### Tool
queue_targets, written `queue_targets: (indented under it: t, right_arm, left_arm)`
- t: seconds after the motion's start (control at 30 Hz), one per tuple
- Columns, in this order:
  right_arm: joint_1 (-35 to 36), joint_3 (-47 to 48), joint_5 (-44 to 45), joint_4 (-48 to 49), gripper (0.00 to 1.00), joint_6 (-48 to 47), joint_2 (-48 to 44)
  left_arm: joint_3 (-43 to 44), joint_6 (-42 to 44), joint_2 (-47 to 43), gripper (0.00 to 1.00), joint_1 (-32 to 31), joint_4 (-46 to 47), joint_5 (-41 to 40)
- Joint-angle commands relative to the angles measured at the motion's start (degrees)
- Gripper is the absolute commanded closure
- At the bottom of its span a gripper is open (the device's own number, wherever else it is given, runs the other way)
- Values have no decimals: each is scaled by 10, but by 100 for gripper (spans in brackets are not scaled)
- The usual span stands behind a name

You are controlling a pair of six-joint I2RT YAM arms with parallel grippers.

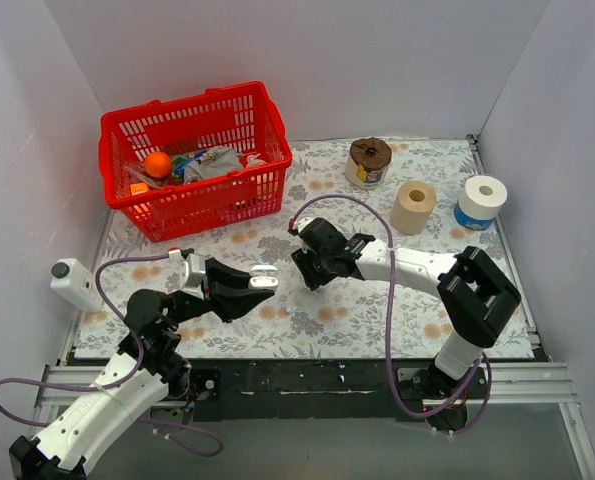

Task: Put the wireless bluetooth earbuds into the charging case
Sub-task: Pick up the earbud from the center of the board.

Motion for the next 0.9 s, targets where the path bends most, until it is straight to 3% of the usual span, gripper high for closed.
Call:
queue_targets:
  t: [0.0,0.87]
  right_arm:
    - [3,29,10,-23,47,1,20]
    - [8,32,-15,-3,47,1,75]
  left_arm:
    - [4,16,-6,100,0,-22,-8]
    - [-9,2,-23,100,0,-24,-6]
